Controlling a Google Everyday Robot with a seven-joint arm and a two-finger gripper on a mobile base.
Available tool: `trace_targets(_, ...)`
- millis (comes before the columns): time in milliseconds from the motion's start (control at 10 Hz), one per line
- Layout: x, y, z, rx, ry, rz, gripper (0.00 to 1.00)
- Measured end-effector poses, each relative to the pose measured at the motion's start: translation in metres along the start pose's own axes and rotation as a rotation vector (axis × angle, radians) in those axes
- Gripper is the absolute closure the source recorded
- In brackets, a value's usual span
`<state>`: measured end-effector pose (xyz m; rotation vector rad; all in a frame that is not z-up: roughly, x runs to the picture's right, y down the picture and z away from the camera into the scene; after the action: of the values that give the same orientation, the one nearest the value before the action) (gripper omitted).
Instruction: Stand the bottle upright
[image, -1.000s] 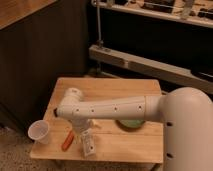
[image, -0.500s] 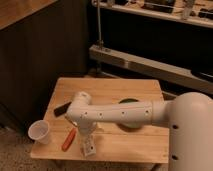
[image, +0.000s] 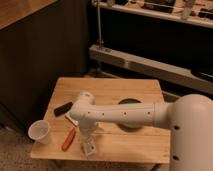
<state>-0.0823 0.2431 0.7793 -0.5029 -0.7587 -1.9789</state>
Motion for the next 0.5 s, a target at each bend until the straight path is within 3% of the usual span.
trace_targets(500,0.013,-0.010,0.004,0.017,0.008,-0.034,0.23)
